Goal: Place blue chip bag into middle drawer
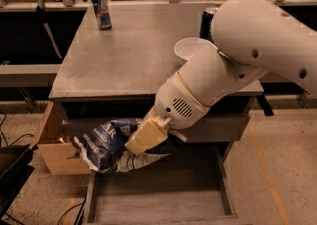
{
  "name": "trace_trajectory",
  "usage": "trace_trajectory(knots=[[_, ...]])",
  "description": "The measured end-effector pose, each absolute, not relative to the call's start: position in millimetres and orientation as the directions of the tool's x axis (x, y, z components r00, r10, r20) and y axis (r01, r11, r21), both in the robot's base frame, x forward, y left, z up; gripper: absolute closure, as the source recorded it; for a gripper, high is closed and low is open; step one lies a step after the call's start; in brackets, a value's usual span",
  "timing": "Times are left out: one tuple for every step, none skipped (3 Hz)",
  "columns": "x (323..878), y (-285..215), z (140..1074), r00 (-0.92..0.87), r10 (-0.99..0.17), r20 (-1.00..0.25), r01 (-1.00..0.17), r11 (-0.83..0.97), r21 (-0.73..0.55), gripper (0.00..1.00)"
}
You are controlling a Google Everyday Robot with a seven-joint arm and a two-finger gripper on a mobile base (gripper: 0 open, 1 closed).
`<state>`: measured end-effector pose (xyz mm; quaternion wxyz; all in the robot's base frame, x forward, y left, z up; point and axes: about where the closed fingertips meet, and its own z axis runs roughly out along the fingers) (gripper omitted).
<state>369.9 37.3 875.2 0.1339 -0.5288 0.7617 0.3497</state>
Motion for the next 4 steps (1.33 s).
trace_trajectory(knots=[[369.9, 37.3, 875.2, -0.405, -0.712, -0.574, -0.899, 0.196, 0.391, 1.0], [369.8, 32.9, 848.0, -0.467, -0.683, -0.562, -0.87, 0.239, 0.431, 1.0], [370.2, 16.0, 792.7, -0.584, -0.601, -0.546, -0.8, 0.314, 0.511, 1.0], [375.7, -2.9, 740.4, -0.675, -0.538, -0.505, -0.73, 0.388, 0.563, 1.0]])
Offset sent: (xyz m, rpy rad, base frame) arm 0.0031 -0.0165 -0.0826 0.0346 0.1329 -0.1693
